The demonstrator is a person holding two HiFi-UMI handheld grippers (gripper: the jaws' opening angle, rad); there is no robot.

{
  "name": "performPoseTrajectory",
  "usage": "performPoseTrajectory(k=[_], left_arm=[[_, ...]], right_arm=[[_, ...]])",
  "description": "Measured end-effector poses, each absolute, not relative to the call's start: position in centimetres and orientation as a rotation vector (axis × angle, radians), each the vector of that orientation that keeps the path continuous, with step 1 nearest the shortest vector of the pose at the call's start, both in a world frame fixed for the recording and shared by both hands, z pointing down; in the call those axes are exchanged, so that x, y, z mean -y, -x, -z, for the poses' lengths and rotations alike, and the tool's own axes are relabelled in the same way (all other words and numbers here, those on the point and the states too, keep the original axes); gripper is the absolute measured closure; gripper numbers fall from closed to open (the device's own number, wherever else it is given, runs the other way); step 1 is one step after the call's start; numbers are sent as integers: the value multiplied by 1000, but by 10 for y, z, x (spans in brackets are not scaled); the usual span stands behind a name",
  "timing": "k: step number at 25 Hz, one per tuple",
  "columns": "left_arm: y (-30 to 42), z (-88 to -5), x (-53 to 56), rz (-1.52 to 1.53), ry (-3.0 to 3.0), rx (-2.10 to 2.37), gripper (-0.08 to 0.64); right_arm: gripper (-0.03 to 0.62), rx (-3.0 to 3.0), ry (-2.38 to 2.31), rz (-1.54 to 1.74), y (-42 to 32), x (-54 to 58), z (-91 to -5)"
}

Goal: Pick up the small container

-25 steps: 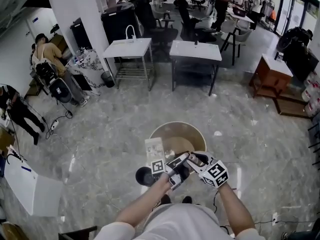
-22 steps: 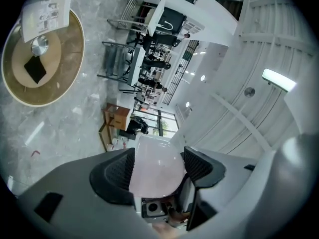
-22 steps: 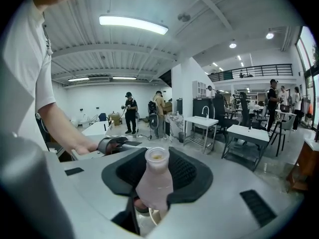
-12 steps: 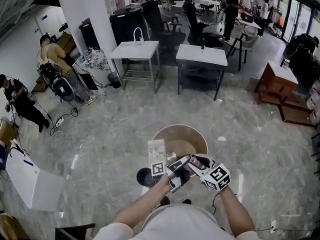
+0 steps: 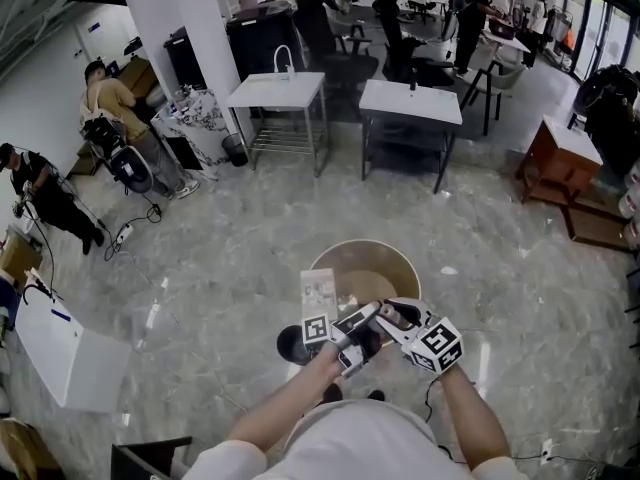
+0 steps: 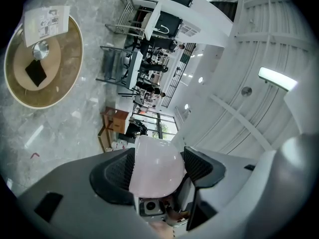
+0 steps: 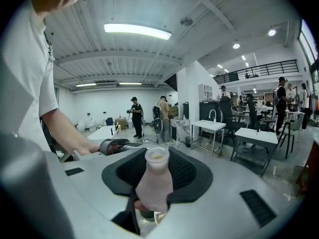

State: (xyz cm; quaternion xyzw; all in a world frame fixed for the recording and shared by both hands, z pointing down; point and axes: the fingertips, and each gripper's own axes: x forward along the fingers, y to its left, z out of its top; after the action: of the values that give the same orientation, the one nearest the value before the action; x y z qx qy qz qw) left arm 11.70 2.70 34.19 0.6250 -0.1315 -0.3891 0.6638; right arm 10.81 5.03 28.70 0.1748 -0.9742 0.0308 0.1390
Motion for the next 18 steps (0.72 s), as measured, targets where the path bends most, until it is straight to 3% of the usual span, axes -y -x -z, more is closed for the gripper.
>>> performPoseTrajectory(k=[18], left_arm=[[-100, -342, -35, 891, -1424, 311, 239]], right_arm=[[442, 2811, -471, -67, -91, -59, -290]])
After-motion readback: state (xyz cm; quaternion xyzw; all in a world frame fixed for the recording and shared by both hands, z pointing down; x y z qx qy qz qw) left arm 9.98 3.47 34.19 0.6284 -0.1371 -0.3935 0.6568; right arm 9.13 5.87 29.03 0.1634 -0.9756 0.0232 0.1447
